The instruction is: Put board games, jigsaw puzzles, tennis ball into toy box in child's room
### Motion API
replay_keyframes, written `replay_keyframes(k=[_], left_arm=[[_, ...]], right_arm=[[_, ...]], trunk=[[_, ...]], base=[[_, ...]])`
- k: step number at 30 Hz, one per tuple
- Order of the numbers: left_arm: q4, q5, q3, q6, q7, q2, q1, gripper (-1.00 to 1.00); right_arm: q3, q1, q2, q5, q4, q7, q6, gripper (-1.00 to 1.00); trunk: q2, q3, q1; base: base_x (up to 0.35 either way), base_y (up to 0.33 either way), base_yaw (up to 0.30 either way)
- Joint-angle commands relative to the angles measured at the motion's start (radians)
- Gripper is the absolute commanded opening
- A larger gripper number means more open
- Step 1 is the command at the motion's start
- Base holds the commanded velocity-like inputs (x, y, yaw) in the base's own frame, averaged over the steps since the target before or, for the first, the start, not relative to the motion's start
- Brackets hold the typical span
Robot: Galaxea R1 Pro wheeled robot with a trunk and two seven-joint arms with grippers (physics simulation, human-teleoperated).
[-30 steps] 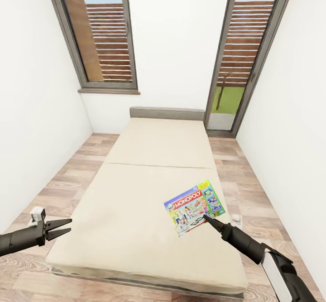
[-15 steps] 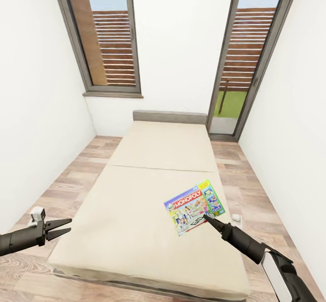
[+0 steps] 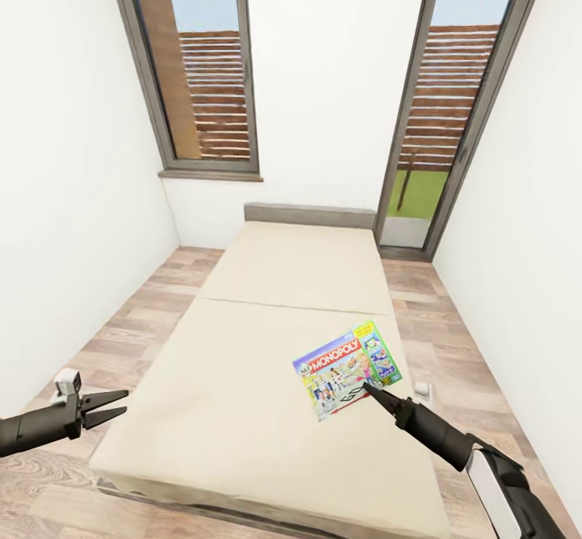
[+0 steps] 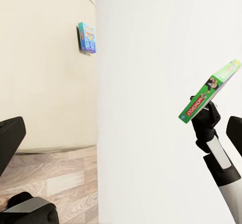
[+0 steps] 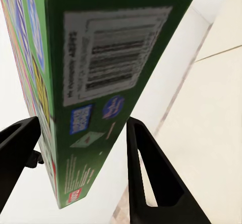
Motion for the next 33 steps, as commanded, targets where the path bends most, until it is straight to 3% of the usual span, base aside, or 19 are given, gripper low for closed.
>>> replay_keyframes(k=[1, 20, 33], left_arm=[[0.000, -0.002, 0.000, 0.011, -0.005, 0.000, -0.001, 1.00], [-0.001, 0.000, 0.000, 0.010, -0.005, 0.000, -0.001, 1.00], [-0.002, 0.000, 0.000, 0.010, -0.005, 0.000, -0.001, 1.00]], right_arm=[[0.000, 0.000, 0.000, -0.006, 0.000, 0.001, 0.008, -1.00], [-0.002, -0.001, 0.000, -0.006, 0.000, 0.001, 0.014, -1.00], [0.001, -0.001, 0.007, -0.005, -0.001, -0.005, 0.009, -1.00]], trunk=[[-0.002, 0.000, 0.001], [-0.002, 0.021, 0.001], [-0.002, 0.032, 0.001]], base=[[0.000, -0.004, 0.073], [0.000, -0.001, 0.056], [0.000, -0.136, 0.213]])
